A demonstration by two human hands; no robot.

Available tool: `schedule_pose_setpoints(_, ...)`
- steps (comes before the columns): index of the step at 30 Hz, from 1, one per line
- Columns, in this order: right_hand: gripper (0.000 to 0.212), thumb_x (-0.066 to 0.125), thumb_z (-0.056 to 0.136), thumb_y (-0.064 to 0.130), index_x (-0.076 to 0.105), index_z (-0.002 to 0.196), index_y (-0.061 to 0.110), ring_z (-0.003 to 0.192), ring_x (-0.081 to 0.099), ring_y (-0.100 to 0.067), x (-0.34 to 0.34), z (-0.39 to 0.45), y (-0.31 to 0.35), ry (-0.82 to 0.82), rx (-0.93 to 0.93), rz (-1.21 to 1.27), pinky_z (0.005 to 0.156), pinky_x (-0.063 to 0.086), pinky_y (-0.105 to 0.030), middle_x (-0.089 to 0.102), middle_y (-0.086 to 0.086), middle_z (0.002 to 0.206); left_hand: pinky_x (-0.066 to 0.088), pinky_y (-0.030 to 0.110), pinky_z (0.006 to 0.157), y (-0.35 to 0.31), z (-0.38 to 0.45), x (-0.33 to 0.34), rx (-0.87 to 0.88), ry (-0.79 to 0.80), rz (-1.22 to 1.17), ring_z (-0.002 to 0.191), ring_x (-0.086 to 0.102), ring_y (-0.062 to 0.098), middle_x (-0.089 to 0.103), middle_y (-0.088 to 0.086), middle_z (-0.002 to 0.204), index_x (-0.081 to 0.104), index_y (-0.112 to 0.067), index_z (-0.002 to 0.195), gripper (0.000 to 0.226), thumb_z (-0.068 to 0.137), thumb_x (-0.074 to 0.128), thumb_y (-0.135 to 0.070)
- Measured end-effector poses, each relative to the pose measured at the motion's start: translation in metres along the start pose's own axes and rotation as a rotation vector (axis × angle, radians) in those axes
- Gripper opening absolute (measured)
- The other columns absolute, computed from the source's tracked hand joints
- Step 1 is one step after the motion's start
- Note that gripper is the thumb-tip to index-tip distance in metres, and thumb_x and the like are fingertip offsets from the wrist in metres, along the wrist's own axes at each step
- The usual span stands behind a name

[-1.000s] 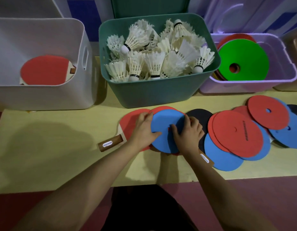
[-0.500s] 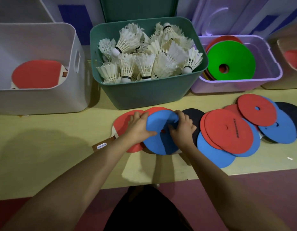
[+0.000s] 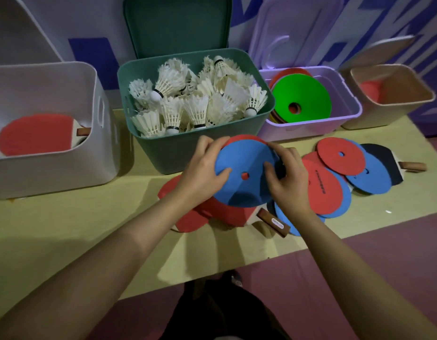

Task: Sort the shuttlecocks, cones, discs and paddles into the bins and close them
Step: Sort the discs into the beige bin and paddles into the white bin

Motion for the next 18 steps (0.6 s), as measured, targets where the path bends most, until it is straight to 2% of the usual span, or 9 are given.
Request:
schedule_pose_setpoints(4, 0.032, 0.058, 0.087, 0.003, 0.058, 0.119, 0.003, 0.086, 0.045, -0.004, -0.043, 0.025, 0.007, -0.138, -0.069, -0.006, 0.075, 0.034, -0.007, 0.051, 0.001, 0.098, 0.042, 0.035, 0.086, -0.046, 0.031, -0.011, 0.15, -0.047, 0.026, 0.097, 0.047, 0.017, 0.041, 0.011, 0.108, 0.046, -0.011, 0.133, 0.059, 0.077, 0.063, -0.017)
schedule_pose_setpoints(9, 0.03, 0.061, 0.084, 0.0, 0.059, 0.114, -0.001, 0.086, 0.043, -0.003, -0.092, 0.061, -0.003, -0.246, -0.176, 0.014, 0.079, 0.032, -0.006, 0.054, 0.0, 0.097, 0.043, 0.032, 0.085, -0.093, 0.073, -0.008, 0.249, -0.134, 0.073, 0.095, 0.047, 0.014, 0.041, 0.008, 0.105, 0.049, -0.011, 0.131, 0.058, 0.075, 0.064, -0.015)
schedule_pose_setpoints(13, 0.032, 0.06, 0.085, 0.001, 0.059, 0.117, 0.002, 0.089, 0.045, -0.002, -0.138, 0.09, -0.034, -0.264, -0.243, 0.037, 0.081, 0.034, -0.008, 0.054, 0.001, 0.102, 0.037, 0.02, 0.088, -0.137, 0.106, 0.015, 0.308, -0.194, 0.099, 0.096, 0.046, 0.012, 0.043, 0.011, 0.105, 0.05, -0.007, 0.129, 0.057, 0.074, 0.064, -0.014)
schedule_pose_setpoints(15, 0.033, 0.06, 0.086, 0.003, 0.059, 0.118, 0.004, 0.089, 0.046, -0.002, -0.162, 0.106, -0.057, -0.256, -0.264, 0.04, 0.08, 0.036, -0.009, 0.053, 0.003, 0.101, 0.039, 0.023, 0.087, -0.159, 0.124, 0.034, 0.306, -0.225, 0.123, 0.096, 0.046, 0.013, 0.044, 0.013, 0.106, 0.05, -0.007, 0.129, 0.057, 0.074, 0.064, -0.016)
schedule_pose_setpoints(18, 0.033, 0.06, 0.086, 0.003, 0.058, 0.119, 0.005, 0.09, 0.048, -0.004, -0.197, 0.133, -0.091, -0.225, -0.277, 0.055, 0.079, 0.037, -0.01, 0.057, -0.004, 0.101, 0.043, 0.031, 0.086, -0.194, 0.151, 0.065, 0.278, -0.27, 0.156, 0.095, 0.047, 0.015, 0.042, 0.011, 0.107, 0.049, -0.009, 0.129, 0.057, 0.075, 0.062, -0.019)
Point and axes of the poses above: each hand's wrist, its own z-axis towards the middle knuckle, its own x-axis out of the palm, y = z × x, the point moved 6 cm from there along z, towards the middle knuckle
